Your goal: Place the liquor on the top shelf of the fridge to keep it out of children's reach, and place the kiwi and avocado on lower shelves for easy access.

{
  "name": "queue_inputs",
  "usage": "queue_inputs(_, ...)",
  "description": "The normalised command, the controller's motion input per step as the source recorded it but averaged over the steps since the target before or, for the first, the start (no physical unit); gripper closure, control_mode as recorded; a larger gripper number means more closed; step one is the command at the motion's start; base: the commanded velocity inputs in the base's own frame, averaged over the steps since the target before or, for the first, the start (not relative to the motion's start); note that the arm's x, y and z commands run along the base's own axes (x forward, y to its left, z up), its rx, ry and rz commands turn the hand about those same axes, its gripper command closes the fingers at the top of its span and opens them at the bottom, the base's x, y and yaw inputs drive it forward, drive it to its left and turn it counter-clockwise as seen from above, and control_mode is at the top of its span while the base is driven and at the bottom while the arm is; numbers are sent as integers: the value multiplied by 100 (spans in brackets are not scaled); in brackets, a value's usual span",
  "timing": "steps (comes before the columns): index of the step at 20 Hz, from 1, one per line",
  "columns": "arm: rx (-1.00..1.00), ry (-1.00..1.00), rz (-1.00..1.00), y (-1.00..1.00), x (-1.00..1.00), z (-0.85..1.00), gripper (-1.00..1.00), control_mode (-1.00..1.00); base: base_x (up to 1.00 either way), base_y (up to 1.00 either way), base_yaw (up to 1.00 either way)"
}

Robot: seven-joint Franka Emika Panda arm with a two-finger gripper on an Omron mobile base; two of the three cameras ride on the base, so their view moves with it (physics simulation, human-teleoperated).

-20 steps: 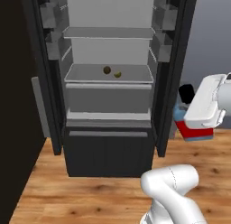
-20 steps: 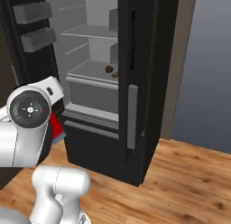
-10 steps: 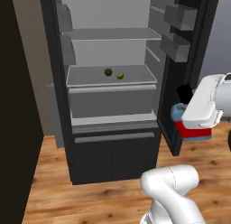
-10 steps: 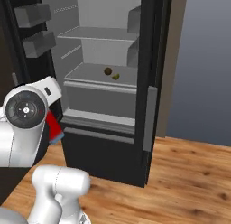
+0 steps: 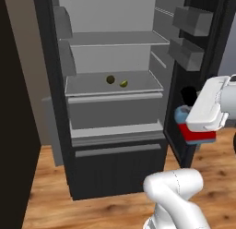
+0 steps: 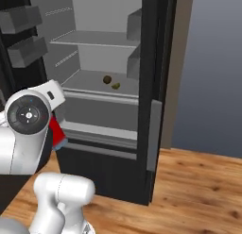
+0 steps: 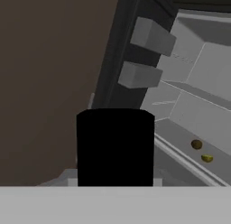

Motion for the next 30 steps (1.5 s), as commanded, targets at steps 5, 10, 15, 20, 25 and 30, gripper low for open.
queue_inputs(5, 0, 0, 0, 0, 0, 0, 100, 100, 64, 24, -5)
queue_inputs(10, 0, 0, 0, 0, 0, 0, 100, 100, 60, 32, -6)
queue_inputs(15, 0, 0, 0, 0, 0, 0, 100, 100, 59, 34, -7)
queue_inputs(20, 0, 0, 0, 0, 0, 0, 100, 100, 58, 32, -8)
queue_inputs(25, 0, 0, 0, 0, 0, 0, 100, 100, 57, 29, -8)
queue_inputs(30, 0, 0, 0, 0, 0, 0, 100, 100, 52, 32, -8)
